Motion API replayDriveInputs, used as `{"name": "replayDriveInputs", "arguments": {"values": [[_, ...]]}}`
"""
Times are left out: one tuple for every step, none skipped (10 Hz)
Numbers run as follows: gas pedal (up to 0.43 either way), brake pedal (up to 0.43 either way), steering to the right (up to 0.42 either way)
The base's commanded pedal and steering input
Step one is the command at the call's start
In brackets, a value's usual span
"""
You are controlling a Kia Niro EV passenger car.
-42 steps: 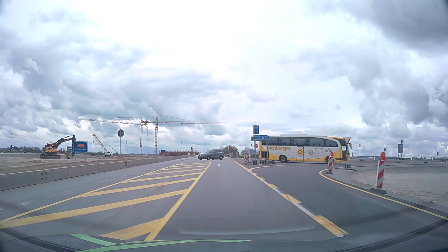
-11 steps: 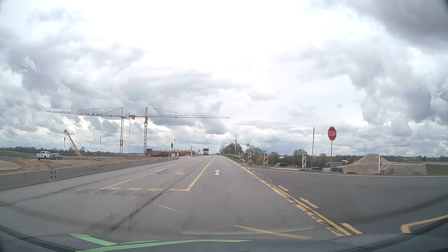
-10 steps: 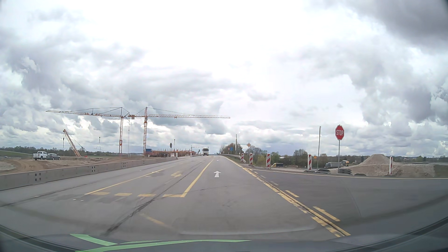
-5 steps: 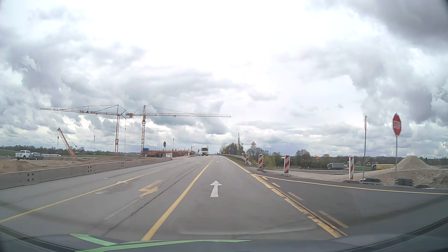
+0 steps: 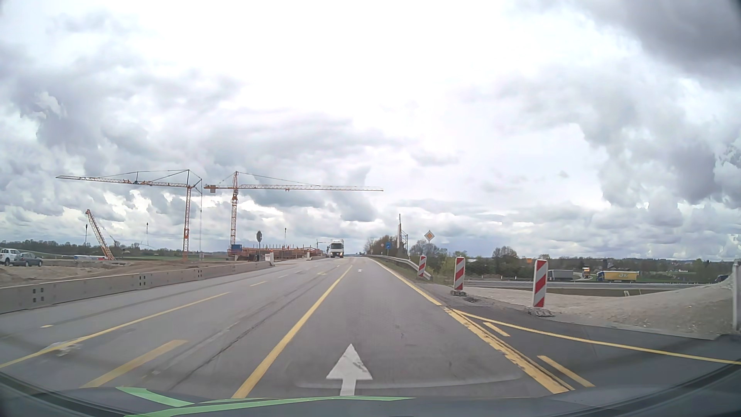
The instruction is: Follow the waypoints while adhering to traffic rules and regulations
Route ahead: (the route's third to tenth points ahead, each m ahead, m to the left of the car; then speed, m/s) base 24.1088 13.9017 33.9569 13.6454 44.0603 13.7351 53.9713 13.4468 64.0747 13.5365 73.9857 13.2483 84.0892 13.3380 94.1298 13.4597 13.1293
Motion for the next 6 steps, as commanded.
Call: {"name": "replayDriveInputs", "arguments": {"values": [[0.138,0.000,0.001],[0.138,0.000,0.000],[0.138,0.000,0.001],[0.138,0.000,0.000],[0.138,0.000,0.000],[0.138,0.000,0.000]]}}
